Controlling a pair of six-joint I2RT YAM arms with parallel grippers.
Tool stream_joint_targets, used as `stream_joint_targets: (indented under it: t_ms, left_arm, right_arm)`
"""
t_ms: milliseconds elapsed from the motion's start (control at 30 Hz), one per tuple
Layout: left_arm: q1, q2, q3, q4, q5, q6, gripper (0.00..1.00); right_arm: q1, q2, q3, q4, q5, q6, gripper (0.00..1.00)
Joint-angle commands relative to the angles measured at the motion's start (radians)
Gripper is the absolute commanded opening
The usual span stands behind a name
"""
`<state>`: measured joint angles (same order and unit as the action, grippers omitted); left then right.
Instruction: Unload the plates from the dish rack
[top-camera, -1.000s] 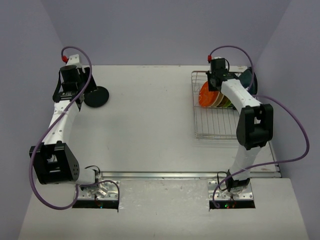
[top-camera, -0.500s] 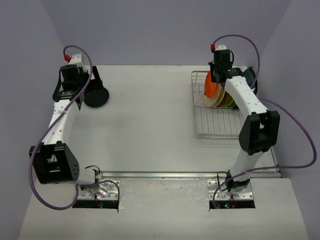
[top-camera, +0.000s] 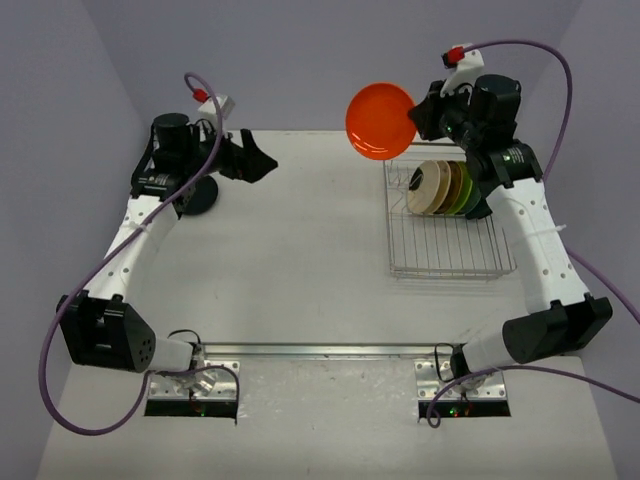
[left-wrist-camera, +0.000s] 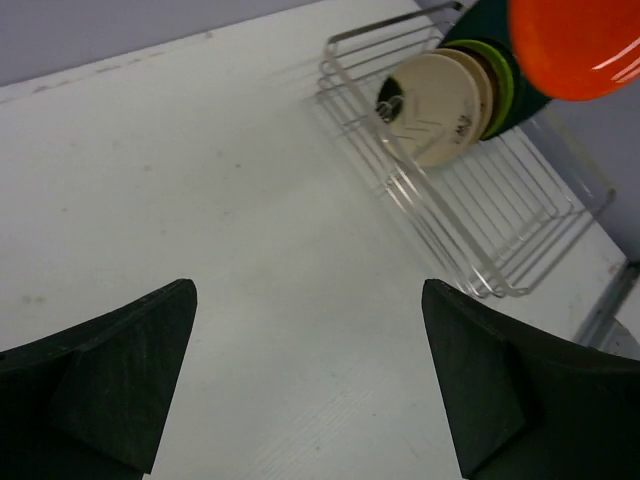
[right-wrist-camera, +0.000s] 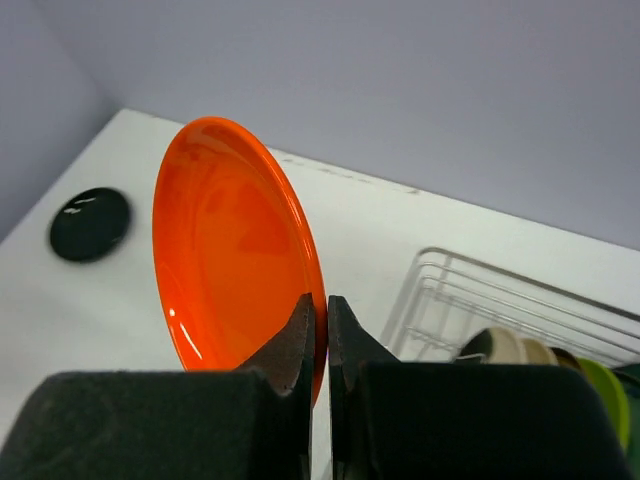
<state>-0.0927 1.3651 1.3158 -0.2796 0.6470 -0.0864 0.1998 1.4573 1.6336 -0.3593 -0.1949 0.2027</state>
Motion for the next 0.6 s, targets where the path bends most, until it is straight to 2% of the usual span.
stream_joint_targets:
  t_ms: [0, 167, 300, 333, 500, 567]
  left_arm:
    - [-0.159, -0.002, 0.092, 0.035, 0.073, -0.055, 0.93]
    - [-0.217, 0.085, 0.153, 0.028, 0.056, -0.152, 0.89]
    - [-0.22, 0.139, 0.163, 0.028, 0.062, -0.186, 0.72]
    - [-0.22, 0.144, 0.161, 0.028, 0.066, -0.189, 0.66]
    - [-0.217, 0.163, 0.12, 0.031, 0.071, -0.199, 0.13]
    - [-0.192, 0.157, 0.099, 0.037, 0.073, -0.205, 0.02]
  right_arm:
    - [0.025, -0.002, -0.059, 0.027, -0.309, 0.149, 0.0]
    - [0.049, -0.011, -0.131, 0.071, -0.422, 0.237, 0.0]
    - [0.059, -0.019, -0.148, 0.084, -0.471, 0.26, 0.0]
    - [0.06, -0.021, -0.15, 0.086, -0.483, 0.265, 0.0]
    - [0.063, -0.025, -0.164, 0.094, -0.51, 0.285, 0.0]
    - [0.063, -0.024, -0.163, 0.086, -0.482, 0.274, 0.0]
